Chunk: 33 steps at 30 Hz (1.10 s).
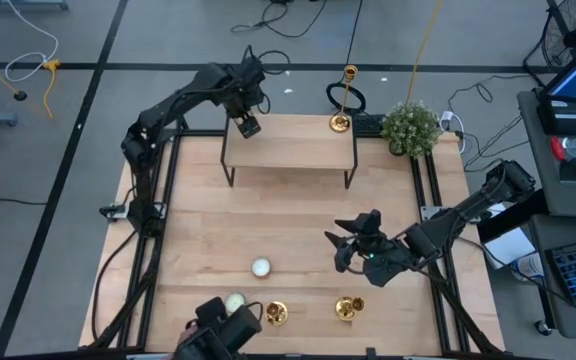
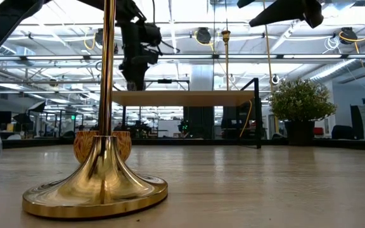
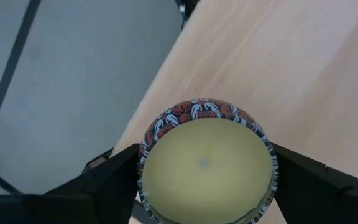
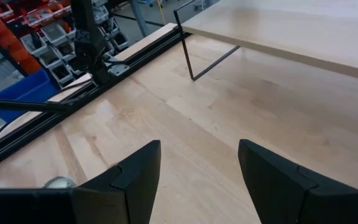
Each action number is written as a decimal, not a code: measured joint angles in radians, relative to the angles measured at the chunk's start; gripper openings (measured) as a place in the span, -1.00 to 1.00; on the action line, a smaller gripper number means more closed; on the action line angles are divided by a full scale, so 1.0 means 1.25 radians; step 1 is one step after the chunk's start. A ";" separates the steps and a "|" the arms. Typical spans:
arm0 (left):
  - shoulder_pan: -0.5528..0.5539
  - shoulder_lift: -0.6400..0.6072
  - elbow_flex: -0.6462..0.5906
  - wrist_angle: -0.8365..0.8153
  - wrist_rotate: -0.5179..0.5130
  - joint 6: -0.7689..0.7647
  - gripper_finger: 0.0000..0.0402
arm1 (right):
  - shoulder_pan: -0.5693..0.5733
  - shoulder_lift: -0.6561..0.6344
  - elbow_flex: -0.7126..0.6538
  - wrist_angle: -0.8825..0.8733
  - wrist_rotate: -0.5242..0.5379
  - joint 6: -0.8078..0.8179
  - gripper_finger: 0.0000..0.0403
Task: Pick & Place candle stick holders
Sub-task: Put the black patterned scented candle on the shelf
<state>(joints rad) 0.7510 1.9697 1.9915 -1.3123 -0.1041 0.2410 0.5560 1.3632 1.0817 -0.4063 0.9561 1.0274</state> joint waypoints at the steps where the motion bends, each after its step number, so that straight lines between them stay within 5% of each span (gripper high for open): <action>1: 0.001 0.008 0.000 -0.002 -0.003 0.007 0.57 | 0.000 0.000 0.000 0.001 -0.004 0.000 0.05; 33: 0.037 0.042 0.000 0.039 -0.011 0.045 0.57 | -0.021 0.000 0.000 0.029 -0.015 -0.036 0.05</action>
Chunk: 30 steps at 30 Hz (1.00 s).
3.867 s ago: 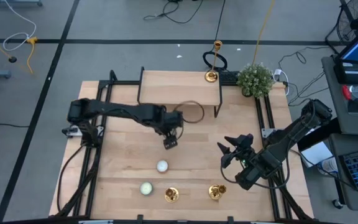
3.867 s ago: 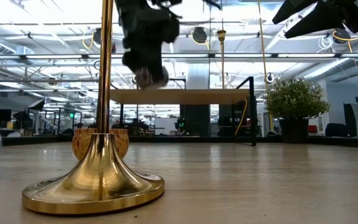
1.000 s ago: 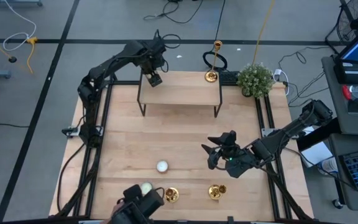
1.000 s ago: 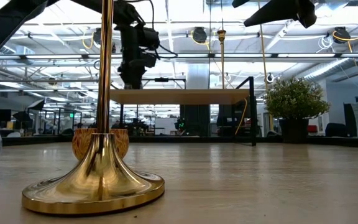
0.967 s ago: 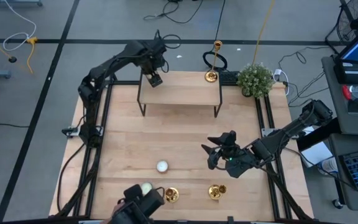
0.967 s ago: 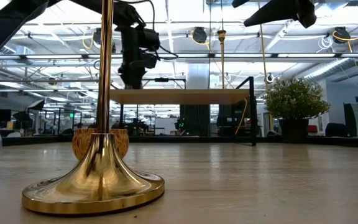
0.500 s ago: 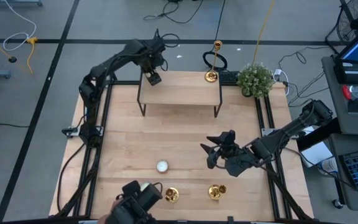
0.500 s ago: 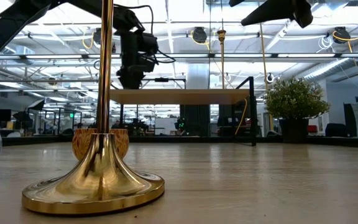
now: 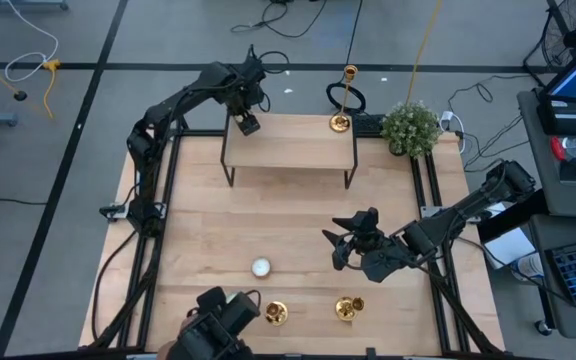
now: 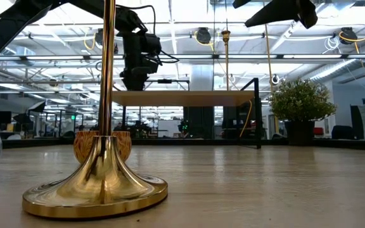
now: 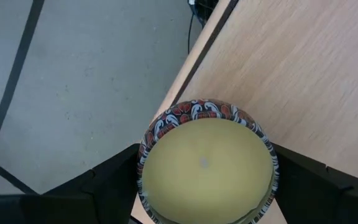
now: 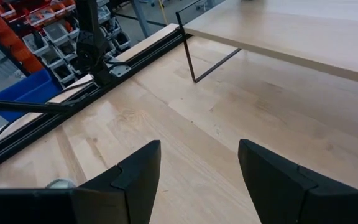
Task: Pick & Place candle stick holders
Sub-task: Put the black patterned scented candle on the shelf
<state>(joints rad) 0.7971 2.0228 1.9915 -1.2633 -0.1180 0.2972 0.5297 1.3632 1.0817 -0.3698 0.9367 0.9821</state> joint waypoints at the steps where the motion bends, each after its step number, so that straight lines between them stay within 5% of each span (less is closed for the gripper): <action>1: 0.000 0.000 0.000 -0.001 0.000 0.001 0.55 | 0.000 0.000 0.000 0.000 0.000 0.000 0.05; 6: 0.000 0.000 0.000 -0.016 0.017 -0.003 0.49 | -0.001 0.000 0.000 0.000 0.000 -0.007 0.05; 15: -0.001 0.000 0.000 -0.018 -0.004 -0.023 0.81 | -0.001 0.000 0.000 0.000 0.000 -0.007 0.05; 24: -0.006 -0.007 0.003 -0.021 -0.035 -0.021 0.73 | -0.001 0.000 0.000 0.000 0.000 -0.006 0.05; 30: -0.006 -0.009 0.094 -0.034 -0.025 -0.036 0.72 | -0.005 0.000 0.000 -0.001 -0.001 -0.006 0.05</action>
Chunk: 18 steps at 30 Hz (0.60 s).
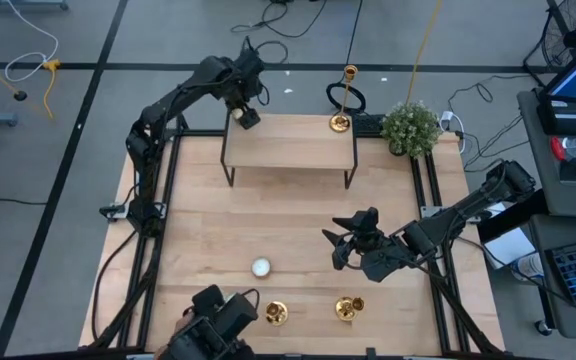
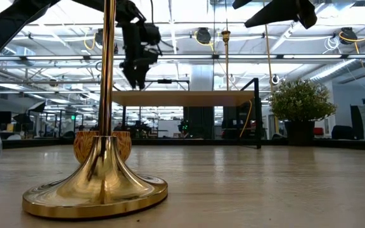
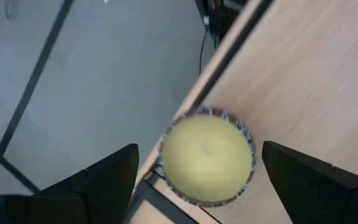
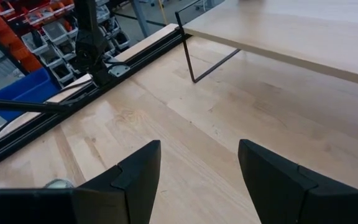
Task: Pick & Place candle stick holders
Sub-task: Put the black patterned scented candle on the shelf
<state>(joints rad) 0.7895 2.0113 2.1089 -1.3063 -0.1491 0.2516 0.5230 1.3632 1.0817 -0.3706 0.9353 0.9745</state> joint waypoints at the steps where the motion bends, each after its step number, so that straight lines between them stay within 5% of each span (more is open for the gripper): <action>1: 0.000 0.000 0.020 -0.002 0.011 -0.005 0.73 | -0.002 0.000 0.000 0.000 0.000 0.000 0.05; 6: -0.001 -0.001 0.107 -0.002 0.035 -0.024 0.73 | -0.006 0.000 0.000 0.000 0.000 0.000 0.05; 12: 0.004 -0.002 0.139 0.037 -0.051 -0.035 0.64 | -0.006 0.000 0.000 0.000 0.000 0.000 0.05; 15: 0.021 0.007 0.139 0.045 -0.056 -0.042 0.31 | -0.006 0.000 0.000 0.000 0.000 -0.002 0.05; 18: 0.049 0.030 0.139 0.034 -0.041 -0.052 -0.25 | -0.009 0.000 0.000 0.000 0.000 -0.002 0.05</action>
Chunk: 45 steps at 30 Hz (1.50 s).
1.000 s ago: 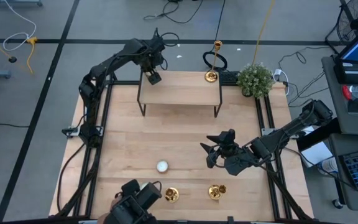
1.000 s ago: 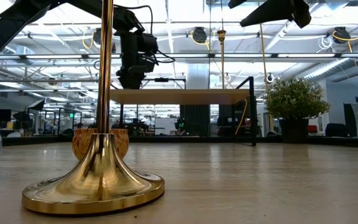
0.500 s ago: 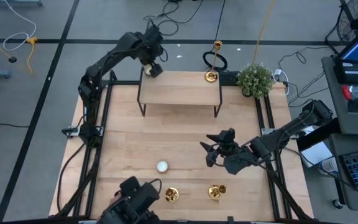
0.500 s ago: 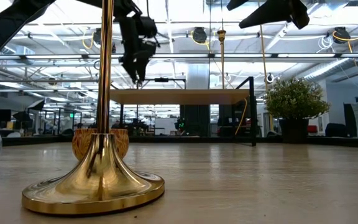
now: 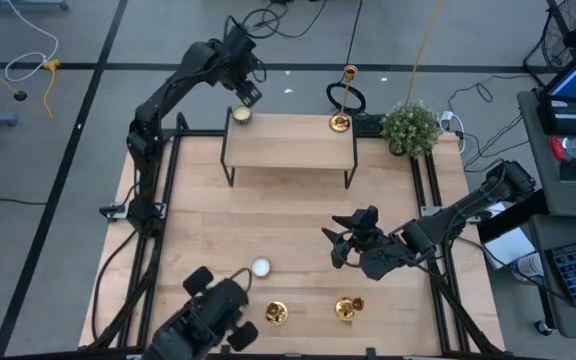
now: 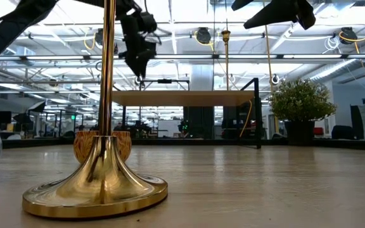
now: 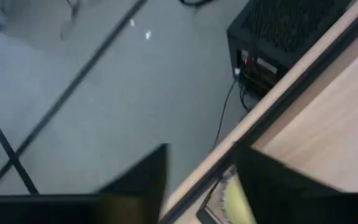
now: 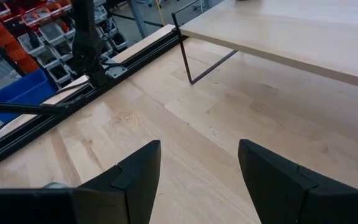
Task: Pick & Place candle stick holders
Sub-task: Put the black patterned scented candle on the shelf
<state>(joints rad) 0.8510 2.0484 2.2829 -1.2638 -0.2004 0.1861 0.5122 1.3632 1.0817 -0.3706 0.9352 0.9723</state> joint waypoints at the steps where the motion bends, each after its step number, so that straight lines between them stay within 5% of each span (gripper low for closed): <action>1: 0.009 0.009 0.000 -0.007 0.020 -0.004 -0.47 | -0.001 0.000 0.000 0.000 0.000 0.001 0.05; 3: 0.031 0.021 0.000 -0.027 0.064 -0.020 -0.85 | -0.001 0.000 0.000 0.000 0.001 0.001 0.05; 7: 0.062 0.043 0.000 -0.058 0.113 -0.084 -0.97 | -0.006 0.000 0.000 0.000 -0.001 0.002 0.05; 11: 0.085 0.048 -0.001 -0.074 0.191 -0.141 -0.98 | -0.013 0.000 0.000 0.000 -0.001 0.002 0.05; 45: 0.052 0.100 0.000 -0.071 0.213 -0.075 -1.00 | -0.038 0.000 0.000 0.024 -0.042 -0.043 0.05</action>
<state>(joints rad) 0.9165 2.1729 2.2823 -1.3523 0.0662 0.0926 0.4644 1.3632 1.0817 -0.3408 0.8833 0.9184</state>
